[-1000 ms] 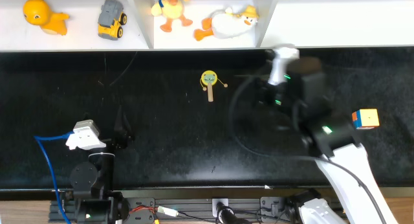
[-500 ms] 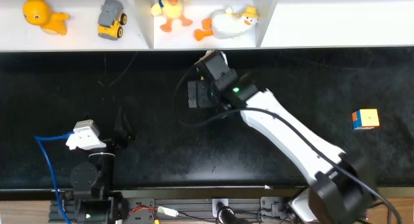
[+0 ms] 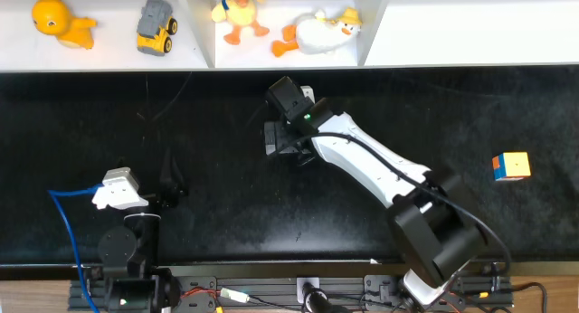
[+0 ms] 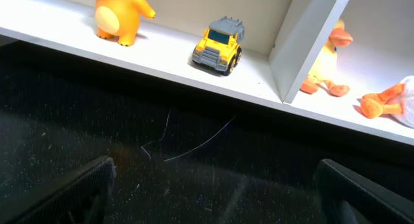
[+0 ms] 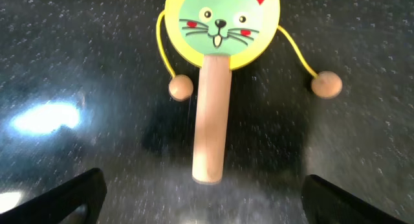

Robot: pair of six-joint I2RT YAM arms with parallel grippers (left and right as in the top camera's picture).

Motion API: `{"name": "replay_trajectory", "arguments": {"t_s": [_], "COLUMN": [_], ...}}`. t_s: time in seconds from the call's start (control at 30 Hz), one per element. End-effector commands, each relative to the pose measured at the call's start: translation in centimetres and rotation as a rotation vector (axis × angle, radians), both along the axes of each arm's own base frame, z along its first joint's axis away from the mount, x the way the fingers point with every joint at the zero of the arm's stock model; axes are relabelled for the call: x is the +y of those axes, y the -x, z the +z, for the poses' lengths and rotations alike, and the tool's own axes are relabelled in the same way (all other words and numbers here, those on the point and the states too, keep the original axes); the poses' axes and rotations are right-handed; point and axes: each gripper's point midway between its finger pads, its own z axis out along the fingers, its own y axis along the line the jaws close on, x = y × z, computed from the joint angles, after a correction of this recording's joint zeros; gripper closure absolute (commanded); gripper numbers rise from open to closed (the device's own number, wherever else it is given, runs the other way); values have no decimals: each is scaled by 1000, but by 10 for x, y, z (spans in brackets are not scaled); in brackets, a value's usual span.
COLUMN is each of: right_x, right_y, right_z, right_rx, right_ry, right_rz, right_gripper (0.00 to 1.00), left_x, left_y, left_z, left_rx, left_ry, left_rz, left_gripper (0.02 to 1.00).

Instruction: Store Toys

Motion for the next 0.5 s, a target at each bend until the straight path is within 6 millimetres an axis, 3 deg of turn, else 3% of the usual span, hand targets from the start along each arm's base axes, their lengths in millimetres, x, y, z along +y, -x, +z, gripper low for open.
{"name": "replay_trajectory", "arguments": {"t_s": [0.03, 0.17, 0.37, 0.5], "right_x": [8, 15, 11, 8], "right_y": [-16, -26, -29, -26], "right_z": [0, 0, -19, -33], "right_rx": [-54, -91, -60, -22], "right_ry": [-1, -22, -7, -2], "right_rz": [-3, 3, -10, -15], "right_gripper": [25, 36, 49, 165], "left_x": [2, 2, 2, 2], "left_y": [0, 0, 0, 0], "left_z": [0, 0, 0, 0], "left_rx": [-9, -9, -9, -9], "left_ry": [17, 17, 17, 17], "left_rz": [10, 11, 11, 11], "left_gripper": [20, 20, 20, 20]}}
